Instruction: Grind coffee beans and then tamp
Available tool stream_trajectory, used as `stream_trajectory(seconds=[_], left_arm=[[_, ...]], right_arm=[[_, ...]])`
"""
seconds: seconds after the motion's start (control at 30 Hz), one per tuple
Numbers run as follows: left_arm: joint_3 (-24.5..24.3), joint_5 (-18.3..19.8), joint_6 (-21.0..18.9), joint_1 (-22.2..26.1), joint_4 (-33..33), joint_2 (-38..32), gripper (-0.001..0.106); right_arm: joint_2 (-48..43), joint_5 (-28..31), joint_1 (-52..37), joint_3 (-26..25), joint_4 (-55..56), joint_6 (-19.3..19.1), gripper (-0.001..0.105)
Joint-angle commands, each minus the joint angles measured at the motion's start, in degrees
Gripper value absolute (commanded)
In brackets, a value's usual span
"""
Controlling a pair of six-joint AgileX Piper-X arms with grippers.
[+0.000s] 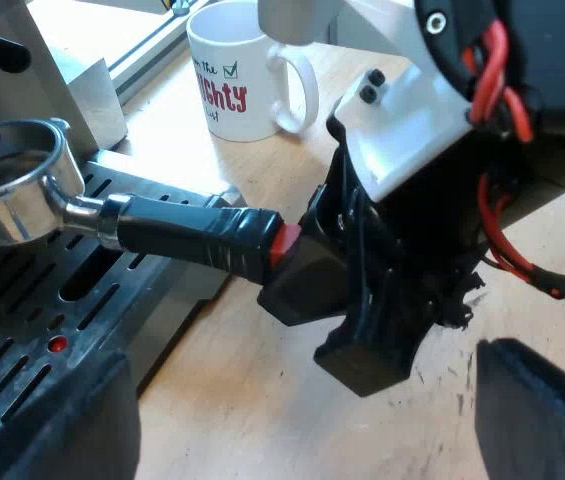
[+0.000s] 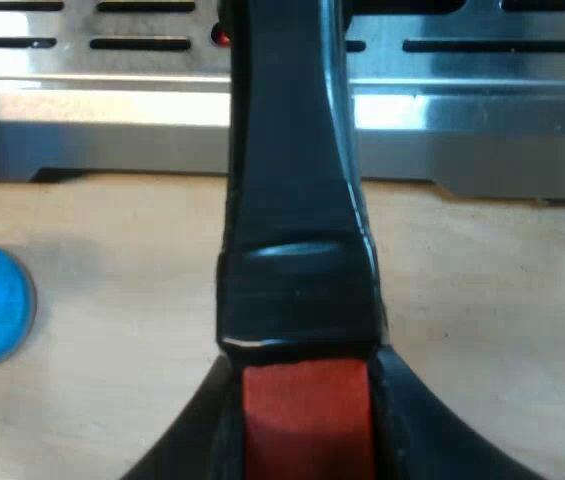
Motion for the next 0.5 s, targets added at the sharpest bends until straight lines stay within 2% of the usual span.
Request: stream_trajectory(seconds=[0.03, 0.17, 0.23, 0.5], left_arm=[[-0.18, -0.99, 0.14, -0.17, -0.53, -0.11, 0.071], [-0.18, -1.97, 0.14, -0.17, -0.53, -0.11, 0.071], [-0.18, -1.97, 0.14, -0.17, -0.38, -0.45, 0.07], [-0.18, -1.97, 0.14, -0.17, 3.94, -5.8, 0.069]], right_arm=[[-0.97, 3.51, 0.77, -0.64, -1.23, -0.67, 0.0], [-1.63, 5.53, 2.2, -0.64, -0.34, 0.09, 0.0], [-2.22, 5.97, 2.68, -0.64, 1.04, 1.98, 0.0], [-4.44, 6.35, 5.34, -0.64, 4.86, 1.96, 0.0]])
